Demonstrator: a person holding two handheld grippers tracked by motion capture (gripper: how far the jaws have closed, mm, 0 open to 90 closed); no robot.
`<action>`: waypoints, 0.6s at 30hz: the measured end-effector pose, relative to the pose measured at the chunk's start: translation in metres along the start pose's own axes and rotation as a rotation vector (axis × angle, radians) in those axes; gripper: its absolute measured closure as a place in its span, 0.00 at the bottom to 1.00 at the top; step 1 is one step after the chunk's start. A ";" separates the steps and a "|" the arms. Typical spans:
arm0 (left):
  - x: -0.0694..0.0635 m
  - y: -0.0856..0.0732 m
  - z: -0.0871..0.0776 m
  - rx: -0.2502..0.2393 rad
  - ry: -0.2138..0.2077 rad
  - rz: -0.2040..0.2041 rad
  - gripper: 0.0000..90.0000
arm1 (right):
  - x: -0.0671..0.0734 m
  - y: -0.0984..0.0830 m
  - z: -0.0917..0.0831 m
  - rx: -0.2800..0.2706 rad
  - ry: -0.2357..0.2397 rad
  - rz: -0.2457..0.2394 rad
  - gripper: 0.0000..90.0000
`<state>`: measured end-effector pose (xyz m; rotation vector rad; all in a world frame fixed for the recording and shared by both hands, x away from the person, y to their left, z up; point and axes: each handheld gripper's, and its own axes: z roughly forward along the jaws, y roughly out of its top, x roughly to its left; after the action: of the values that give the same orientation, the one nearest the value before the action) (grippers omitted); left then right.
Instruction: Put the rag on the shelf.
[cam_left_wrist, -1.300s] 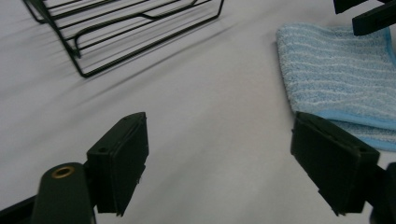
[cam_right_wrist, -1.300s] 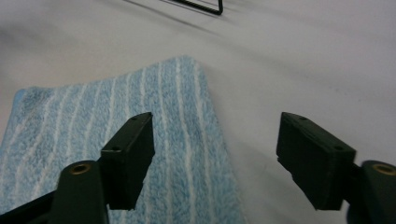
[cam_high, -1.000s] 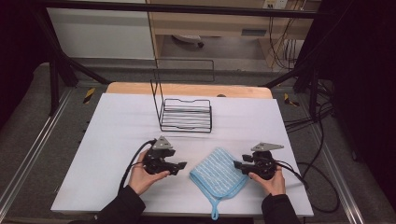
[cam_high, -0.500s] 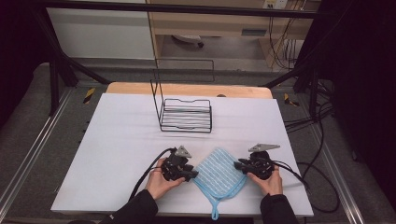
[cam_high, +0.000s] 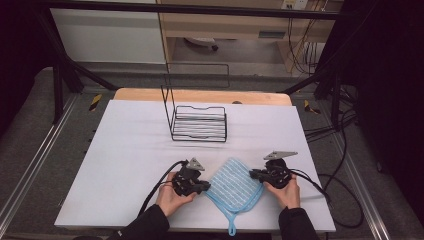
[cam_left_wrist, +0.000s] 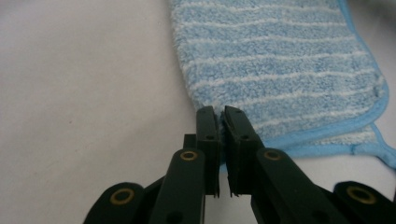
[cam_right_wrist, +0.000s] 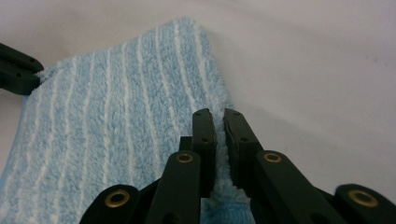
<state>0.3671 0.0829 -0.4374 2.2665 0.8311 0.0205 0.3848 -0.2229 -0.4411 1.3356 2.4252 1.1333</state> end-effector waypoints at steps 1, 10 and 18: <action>0.000 -0.002 -0.003 -0.002 0.001 0.001 0.94 | 0.001 0.002 0.001 -0.008 -0.001 -0.010 0.94; -0.001 -0.022 -0.027 -0.027 0.034 -0.018 0.94 | 0.019 0.028 0.023 -0.018 0.037 -0.091 0.94; 0.001 -0.040 -0.050 -0.051 0.070 -0.063 0.94 | 0.038 0.050 0.051 -0.032 0.080 -0.153 0.94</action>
<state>0.3339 0.1361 -0.4259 2.2013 0.9282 0.0922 0.4184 -0.1494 -0.4352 1.0934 2.5042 1.2014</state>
